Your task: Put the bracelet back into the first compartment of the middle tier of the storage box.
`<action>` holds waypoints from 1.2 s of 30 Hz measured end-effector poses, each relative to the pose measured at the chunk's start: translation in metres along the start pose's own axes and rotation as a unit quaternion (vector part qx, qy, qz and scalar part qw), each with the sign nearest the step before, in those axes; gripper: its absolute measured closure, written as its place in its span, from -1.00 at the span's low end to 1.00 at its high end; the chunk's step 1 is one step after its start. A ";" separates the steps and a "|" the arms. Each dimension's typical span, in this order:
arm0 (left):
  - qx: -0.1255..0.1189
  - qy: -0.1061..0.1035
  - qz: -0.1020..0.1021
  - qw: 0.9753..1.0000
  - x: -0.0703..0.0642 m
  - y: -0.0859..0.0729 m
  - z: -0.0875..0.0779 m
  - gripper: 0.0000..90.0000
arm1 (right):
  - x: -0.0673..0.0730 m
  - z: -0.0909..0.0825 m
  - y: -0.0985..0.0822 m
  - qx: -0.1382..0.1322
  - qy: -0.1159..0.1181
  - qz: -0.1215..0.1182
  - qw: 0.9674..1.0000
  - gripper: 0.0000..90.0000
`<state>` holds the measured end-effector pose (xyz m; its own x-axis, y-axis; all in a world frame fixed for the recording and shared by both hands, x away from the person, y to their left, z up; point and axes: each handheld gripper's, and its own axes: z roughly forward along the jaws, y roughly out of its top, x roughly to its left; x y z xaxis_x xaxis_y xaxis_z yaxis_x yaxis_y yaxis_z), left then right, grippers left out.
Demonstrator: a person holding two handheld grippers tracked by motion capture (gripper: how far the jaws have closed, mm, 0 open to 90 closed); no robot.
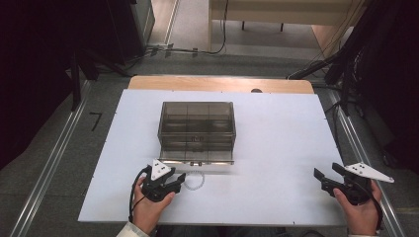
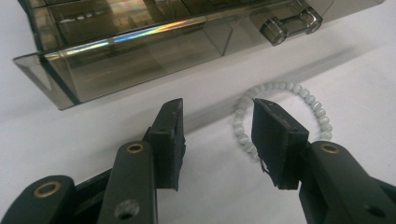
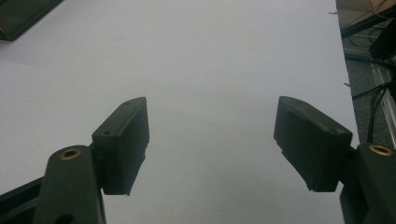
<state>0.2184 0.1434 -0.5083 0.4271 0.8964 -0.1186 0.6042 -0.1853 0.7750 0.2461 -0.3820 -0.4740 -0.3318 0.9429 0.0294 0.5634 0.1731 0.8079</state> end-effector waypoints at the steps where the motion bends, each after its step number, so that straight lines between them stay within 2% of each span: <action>1: 0.002 0.000 0.001 1.000 0.000 0.000 0.000 0.23 | 0.000 0.000 0.000 0.000 0.000 0.000 1.000 -0.44; 12: 0.005 -0.001 0.011 1.000 -0.003 0.000 0.004 0.29 | 0.000 0.000 0.000 0.001 -0.001 0.000 1.000 -0.44; 28: 0.012 -0.005 0.019 1.000 -0.006 0.000 0.008 0.52 | -0.001 -0.001 0.000 -0.001 -0.001 0.002 1.000 -0.44; 36: 0.013 0.001 0.027 1.000 -0.007 -0.001 0.009 0.55 | -0.001 -0.001 0.000 -0.001 -0.001 0.002 1.000 -0.44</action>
<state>0.2210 0.1339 -0.5135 0.4583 0.8855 -0.0766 0.5972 -0.2429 0.7644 0.2458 -0.3829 -0.4737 -0.3278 0.9442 0.0310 0.5630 0.1689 0.8090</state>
